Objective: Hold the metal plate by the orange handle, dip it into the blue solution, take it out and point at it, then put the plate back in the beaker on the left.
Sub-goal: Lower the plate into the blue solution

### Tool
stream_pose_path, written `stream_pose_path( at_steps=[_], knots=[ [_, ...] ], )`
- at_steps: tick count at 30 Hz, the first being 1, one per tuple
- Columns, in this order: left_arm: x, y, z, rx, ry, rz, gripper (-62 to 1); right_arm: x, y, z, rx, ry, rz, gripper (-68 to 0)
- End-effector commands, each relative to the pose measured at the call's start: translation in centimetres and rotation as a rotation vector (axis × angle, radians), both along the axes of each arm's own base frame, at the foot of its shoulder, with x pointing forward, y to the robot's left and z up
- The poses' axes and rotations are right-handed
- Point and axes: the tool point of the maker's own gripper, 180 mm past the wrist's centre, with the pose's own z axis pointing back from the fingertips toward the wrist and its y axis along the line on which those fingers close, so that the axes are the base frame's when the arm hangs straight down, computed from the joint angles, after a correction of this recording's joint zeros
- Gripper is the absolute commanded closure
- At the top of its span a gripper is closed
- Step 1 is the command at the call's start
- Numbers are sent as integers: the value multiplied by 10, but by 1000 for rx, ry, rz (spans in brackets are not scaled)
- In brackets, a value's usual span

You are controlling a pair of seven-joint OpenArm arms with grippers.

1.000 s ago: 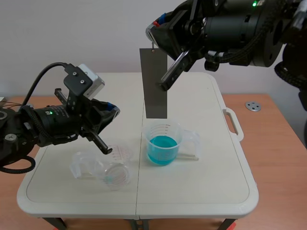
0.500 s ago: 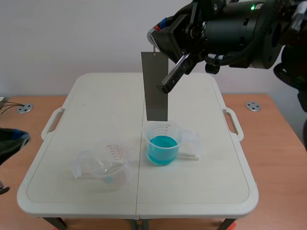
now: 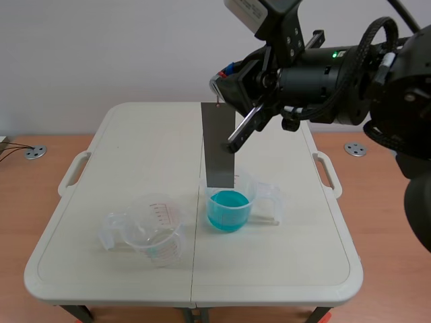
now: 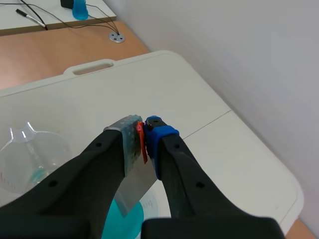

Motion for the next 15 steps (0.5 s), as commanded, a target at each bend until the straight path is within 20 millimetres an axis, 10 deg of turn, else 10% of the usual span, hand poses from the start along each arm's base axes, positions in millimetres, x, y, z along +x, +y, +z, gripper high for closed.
stream_pose_path(
  at_steps=[1,15],
  knots=[
    [0,-14,-4,-44,-12,15,-15,2,3,9,19,-29,15,-15],
    [-81,-78,-49,-108,168,-16,-15,11,-5,-15,4,-16,-3,-15]
  ],
)
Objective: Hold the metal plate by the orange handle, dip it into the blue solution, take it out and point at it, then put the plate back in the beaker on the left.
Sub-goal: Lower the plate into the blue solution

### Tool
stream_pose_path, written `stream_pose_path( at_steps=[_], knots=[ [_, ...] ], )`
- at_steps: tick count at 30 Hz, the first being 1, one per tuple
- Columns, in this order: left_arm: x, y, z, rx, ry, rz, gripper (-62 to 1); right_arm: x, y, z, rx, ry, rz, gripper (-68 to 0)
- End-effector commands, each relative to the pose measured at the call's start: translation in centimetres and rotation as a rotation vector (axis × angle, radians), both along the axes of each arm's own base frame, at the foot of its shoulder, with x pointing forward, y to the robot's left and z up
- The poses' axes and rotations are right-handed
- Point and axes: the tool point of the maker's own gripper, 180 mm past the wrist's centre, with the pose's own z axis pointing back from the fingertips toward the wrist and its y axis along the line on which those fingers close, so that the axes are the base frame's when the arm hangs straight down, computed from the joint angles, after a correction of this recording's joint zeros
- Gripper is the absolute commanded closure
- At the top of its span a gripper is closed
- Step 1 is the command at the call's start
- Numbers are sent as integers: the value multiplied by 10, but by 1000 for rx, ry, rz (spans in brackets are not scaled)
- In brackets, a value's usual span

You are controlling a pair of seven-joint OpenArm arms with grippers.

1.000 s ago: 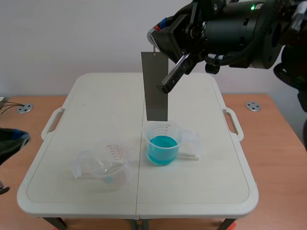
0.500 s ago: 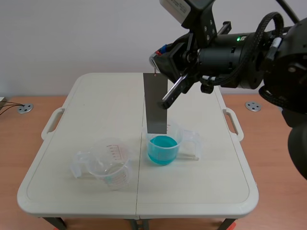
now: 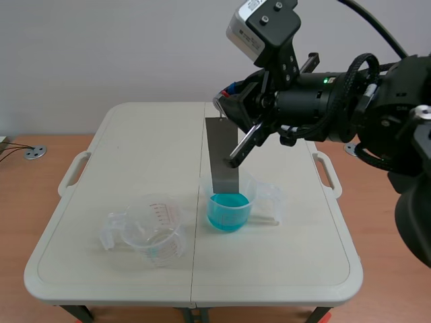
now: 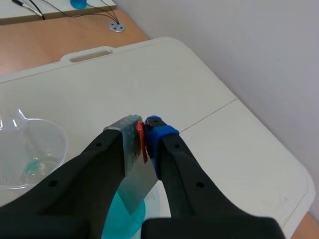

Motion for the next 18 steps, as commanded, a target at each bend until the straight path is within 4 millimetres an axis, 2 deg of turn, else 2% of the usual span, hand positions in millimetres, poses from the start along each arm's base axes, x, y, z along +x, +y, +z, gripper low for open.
stream_pose_path(
  at_steps=[1,7,18],
  knots=[
    [1,-3,0,1,-4,-12,-15,5,-2,7,21,-25,4,-15],
    [-11,-8,-6,14,19,-43,-15,7,-4,-10,23,3,2,-15],
    [-12,-9,-6,14,20,-43,-15,8,-9,-42,3,66,-7,-15]
  ],
)
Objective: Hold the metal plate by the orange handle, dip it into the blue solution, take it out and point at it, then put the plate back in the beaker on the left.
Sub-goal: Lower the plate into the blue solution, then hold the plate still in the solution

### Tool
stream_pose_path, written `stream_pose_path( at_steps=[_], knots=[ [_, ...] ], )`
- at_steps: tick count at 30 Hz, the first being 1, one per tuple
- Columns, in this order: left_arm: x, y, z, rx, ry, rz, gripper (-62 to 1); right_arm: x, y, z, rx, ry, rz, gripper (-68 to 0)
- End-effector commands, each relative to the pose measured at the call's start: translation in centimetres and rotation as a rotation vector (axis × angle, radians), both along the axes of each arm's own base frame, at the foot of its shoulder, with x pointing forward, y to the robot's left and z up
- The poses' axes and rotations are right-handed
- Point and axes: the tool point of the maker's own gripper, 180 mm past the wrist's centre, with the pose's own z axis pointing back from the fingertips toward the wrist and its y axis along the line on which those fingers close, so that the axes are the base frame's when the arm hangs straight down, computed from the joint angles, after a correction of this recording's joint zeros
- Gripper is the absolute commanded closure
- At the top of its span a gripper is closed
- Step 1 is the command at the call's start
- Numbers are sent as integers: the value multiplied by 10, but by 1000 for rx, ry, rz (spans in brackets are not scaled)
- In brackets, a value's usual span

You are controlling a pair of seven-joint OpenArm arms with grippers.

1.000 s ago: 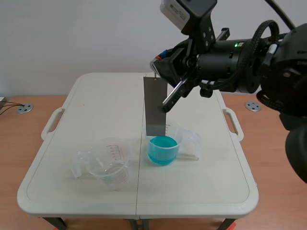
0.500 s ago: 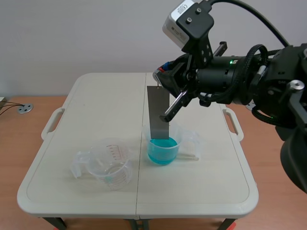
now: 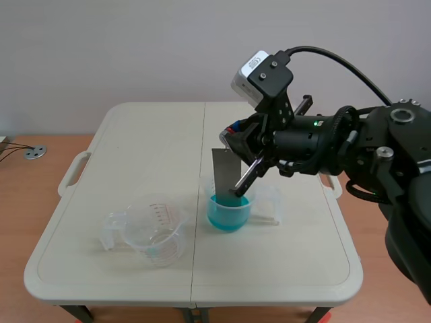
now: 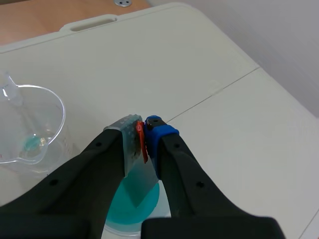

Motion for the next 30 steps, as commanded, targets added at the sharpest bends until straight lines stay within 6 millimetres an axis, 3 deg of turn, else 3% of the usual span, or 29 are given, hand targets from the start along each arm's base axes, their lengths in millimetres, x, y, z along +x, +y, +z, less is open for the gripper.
stream_pose_path(
  at_steps=[1,30],
  knots=[
    [4,0,2,-5,-11,-3,-15,6,-2,10,2,-32,3,-15],
    [4,0,2,-5,-11,-3,-15,6,-3,7,-10,-44,7,-15]
  ],
)
